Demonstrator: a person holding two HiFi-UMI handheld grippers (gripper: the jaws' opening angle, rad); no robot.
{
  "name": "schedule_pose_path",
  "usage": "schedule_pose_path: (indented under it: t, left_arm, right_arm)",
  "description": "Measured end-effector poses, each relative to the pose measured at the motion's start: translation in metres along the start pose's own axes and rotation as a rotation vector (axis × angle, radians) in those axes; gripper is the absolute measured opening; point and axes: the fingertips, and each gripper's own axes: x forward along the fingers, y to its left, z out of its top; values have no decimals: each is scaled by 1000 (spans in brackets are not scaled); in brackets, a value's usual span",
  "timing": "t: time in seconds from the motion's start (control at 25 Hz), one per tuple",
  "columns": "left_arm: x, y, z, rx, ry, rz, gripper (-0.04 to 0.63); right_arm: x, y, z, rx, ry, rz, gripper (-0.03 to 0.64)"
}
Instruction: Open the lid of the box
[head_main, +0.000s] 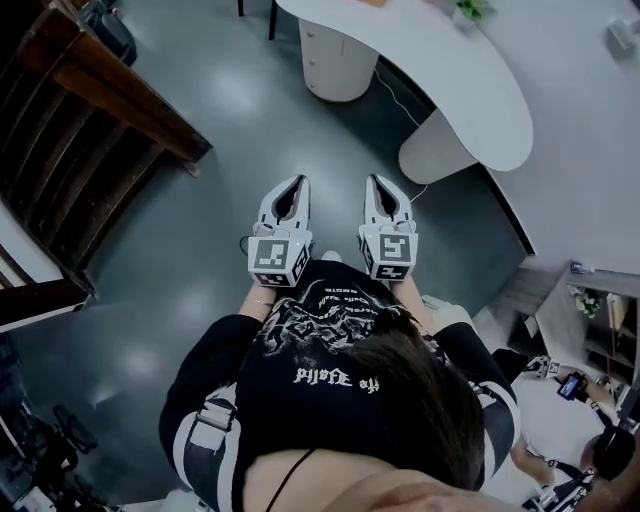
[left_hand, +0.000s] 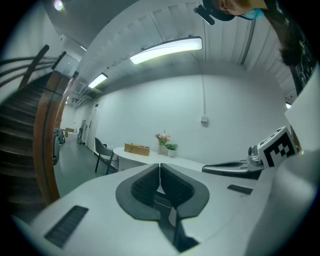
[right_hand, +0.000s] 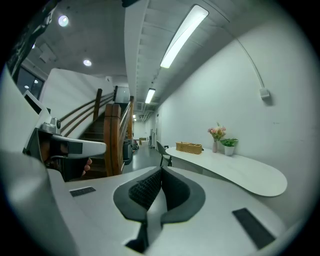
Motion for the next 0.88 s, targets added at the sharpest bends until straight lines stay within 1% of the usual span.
schedule_pose_path:
  t: [0.12,0.28,0.44,0.64,0.76,0.88]
  left_arm:
    - [0,-6,-6,-20,-3,9,26]
    - [5,-12,-11,-44,8,2,26]
    - [20,-10,-12,-51,6,-2,27]
    - [50,3,-17,-47,26,-21,26]
    - [71,18,-10,-44,19,-26,26]
    - [102,35,-2,-35,13,-29,27]
  right_arm:
    - [-2,-3,-5,-8,2,18,26]
    - [0,-8,-3,-4,-8,31,26]
    - [10,-15,-3,-14,-4,35,26]
    - [35,-24,-3,-23,11,24,26]
    - [57,-32,-2,-26,18,10,26]
    - [84,-46,9,-34,6,-8,26]
